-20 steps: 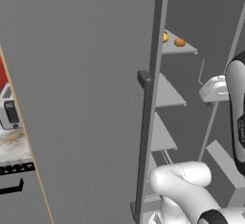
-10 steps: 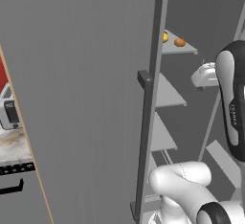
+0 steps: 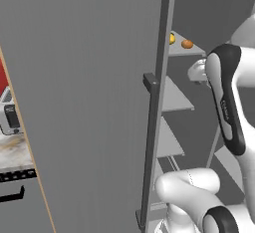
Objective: Take the sweet potato, lemon, and tangerine from the freezer and place them in the bowl on the counter.
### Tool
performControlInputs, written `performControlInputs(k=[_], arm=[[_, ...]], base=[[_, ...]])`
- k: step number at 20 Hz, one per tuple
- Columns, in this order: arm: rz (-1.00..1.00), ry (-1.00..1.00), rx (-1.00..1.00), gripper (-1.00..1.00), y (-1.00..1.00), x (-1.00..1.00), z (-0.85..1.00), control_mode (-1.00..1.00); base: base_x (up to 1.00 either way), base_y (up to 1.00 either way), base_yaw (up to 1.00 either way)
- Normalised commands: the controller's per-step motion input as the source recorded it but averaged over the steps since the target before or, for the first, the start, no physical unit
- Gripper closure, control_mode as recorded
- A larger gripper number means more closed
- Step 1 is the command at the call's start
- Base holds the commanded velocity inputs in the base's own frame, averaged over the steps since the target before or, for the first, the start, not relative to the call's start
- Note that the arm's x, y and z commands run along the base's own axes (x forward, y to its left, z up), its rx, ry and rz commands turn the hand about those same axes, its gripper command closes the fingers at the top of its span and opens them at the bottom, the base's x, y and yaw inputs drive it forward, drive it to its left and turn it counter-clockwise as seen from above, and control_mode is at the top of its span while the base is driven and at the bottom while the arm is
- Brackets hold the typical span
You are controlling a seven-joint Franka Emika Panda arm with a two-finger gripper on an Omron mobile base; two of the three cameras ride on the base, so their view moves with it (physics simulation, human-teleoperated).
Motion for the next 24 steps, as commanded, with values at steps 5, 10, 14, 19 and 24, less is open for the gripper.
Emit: performControlInputs(k=[5, 10, 14, 19, 24], arm=[[-0.07, 0.00, 0.00, -1.00, -0.14, 0.66, 0.07, -1.00], [-0.02, 0.00, 0.01, -1.00, -0.38, 0.61, 0.06, -1.00], [0.00, 0.00, 0.03, -1.00, -0.32, 0.60, 0.00, -1.00], [0.00, 0.00, 0.00, -1.00, -0.03, 0.65, 0.00, -1.00], [0.00, 0.00, 0.00, -1.00, 0.00, 0.67, 0.00, -1.00]], base=[[0.00, 0.00, 0.00], [0.00, 0.00, 0.00], [0.00, 0.00, 0.00], [0.00, 0.00, 0.00], [0.00, 0.00, 0.00]])
